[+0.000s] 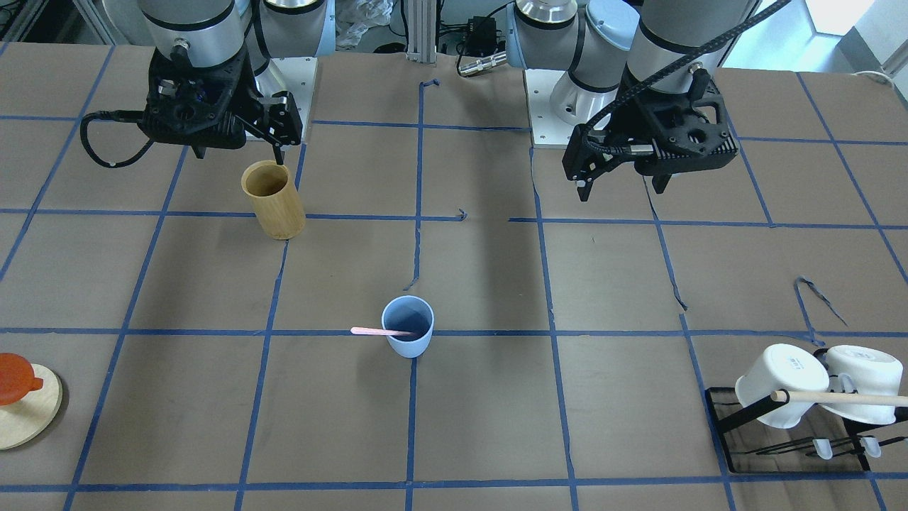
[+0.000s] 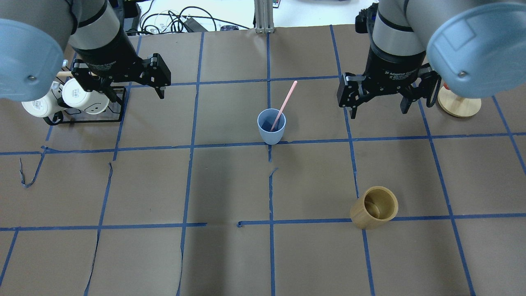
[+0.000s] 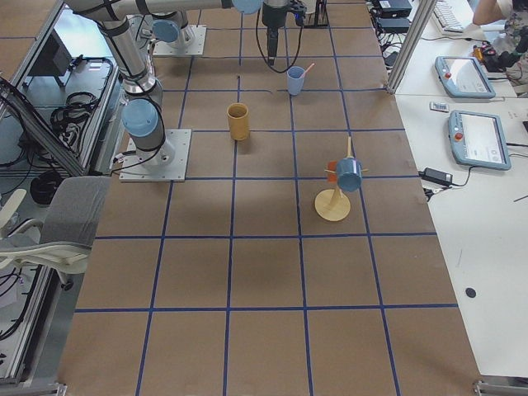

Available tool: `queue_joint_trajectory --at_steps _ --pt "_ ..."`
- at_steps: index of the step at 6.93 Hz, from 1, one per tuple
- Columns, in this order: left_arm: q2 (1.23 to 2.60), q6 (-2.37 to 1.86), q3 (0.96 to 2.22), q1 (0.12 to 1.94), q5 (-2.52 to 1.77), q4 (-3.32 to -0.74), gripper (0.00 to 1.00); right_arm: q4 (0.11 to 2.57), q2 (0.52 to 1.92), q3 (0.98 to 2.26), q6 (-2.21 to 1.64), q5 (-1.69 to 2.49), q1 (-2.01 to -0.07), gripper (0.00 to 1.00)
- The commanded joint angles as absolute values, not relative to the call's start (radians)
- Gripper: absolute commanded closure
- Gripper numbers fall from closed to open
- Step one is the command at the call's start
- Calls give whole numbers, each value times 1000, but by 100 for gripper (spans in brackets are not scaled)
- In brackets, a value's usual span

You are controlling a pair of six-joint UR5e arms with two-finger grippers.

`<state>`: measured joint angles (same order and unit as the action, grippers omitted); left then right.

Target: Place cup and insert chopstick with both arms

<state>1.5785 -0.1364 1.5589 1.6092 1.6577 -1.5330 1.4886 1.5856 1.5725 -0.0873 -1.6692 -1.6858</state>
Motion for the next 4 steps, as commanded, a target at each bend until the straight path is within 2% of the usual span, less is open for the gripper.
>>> queue_joint_trajectory --at_steps 1,4 --pt "1575 -137 1562 1609 1660 -1540 0 1488 1586 1574 -55 -1669 -1665 0" --pt "1571 -137 1560 1606 1654 -1563 0 1483 1594 1574 -69 -1669 -1635 0"
